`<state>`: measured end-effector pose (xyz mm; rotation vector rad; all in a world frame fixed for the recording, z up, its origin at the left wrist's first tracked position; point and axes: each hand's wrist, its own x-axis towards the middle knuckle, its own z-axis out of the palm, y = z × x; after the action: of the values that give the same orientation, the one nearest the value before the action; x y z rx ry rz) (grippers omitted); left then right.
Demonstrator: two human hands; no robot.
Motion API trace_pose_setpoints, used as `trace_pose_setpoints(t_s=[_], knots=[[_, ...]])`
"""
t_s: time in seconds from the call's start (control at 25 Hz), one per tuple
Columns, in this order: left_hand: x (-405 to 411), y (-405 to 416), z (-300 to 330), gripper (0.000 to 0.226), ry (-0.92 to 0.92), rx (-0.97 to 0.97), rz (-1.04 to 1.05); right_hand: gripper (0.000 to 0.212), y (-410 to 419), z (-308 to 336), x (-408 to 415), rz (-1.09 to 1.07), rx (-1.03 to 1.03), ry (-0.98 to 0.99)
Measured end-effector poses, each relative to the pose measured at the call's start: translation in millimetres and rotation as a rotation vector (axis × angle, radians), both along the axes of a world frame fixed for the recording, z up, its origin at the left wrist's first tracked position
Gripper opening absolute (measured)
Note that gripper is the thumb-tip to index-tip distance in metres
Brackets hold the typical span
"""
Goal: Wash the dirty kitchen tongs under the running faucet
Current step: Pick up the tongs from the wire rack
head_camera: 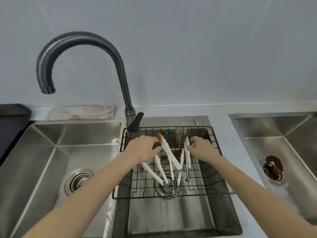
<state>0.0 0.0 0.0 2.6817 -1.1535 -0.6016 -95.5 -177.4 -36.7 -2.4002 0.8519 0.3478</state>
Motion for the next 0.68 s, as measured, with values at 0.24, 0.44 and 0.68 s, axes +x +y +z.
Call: trace_pose_setpoints(t_s=[0.24, 0.44, 0.68], knots=[[-13.6, -28.8, -45.8, 0.046, 0.215, 0.013, 0.121, 0.048, -11.8, -38.9, -5.2, -0.148, 0.124, 0.1], [-22.8, -46.8, -70.9, 0.048, 0.283, 0.024, 0.256, 0.042, -10.2, -55.4, -3.1, -0.227, 0.199, 0.115], [-28.7, -56.6, -81.9, 0.037, 0.378, -0.018, 0.415, 0.023, -9.3, -62.2, -1.9, -0.283, 0.324, 0.067]])
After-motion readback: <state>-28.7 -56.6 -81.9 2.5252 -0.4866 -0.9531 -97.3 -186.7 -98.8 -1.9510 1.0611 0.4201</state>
